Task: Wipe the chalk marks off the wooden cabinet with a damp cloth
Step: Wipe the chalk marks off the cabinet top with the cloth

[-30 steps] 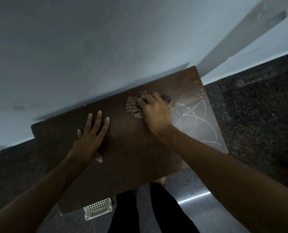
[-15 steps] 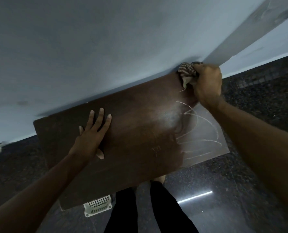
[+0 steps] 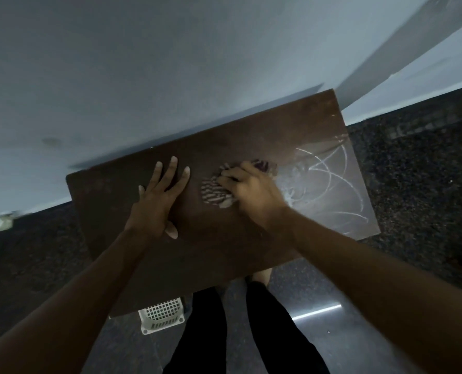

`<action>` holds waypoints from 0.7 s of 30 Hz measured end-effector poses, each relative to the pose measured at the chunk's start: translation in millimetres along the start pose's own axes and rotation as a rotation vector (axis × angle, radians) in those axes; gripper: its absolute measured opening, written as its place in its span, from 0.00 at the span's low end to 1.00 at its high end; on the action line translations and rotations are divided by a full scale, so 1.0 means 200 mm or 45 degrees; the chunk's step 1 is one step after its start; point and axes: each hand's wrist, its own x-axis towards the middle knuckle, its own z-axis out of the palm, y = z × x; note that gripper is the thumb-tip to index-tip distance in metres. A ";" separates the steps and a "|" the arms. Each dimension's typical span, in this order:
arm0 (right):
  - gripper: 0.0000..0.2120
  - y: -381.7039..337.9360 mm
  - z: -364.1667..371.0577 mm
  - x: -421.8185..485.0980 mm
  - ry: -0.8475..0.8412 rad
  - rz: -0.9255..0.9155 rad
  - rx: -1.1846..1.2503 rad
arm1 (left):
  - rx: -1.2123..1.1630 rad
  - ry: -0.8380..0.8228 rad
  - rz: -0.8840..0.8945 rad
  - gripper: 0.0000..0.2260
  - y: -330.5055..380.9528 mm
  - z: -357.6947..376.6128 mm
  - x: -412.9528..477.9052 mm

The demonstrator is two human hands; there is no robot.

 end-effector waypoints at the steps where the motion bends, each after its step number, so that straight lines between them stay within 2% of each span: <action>1: 0.19 0.07 -0.03 -0.03 0.013 0.000 -0.016 | -0.004 0.004 0.007 0.70 -0.01 0.01 0.00; 7: 0.17 0.35 -0.25 0.01 0.090 0.499 -0.037 | 0.035 0.006 0.020 0.68 0.00 0.01 0.01; 13: 0.09 0.18 -0.07 0.24 0.233 0.860 -0.096 | 0.100 0.002 0.022 0.66 0.03 -0.01 -0.01; 17: 0.07 -0.18 0.04 0.44 0.256 0.664 -0.046 | 0.140 0.027 0.106 0.59 -0.03 -0.01 -0.04; 19: 0.11 -0.37 0.09 0.53 0.244 0.549 -0.030 | 0.150 0.109 0.177 0.48 -0.12 0.04 -0.10; 21: 0.13 -0.53 0.13 0.60 0.185 0.477 -0.023 | 0.129 0.343 0.338 0.36 -0.24 0.11 -0.19</action>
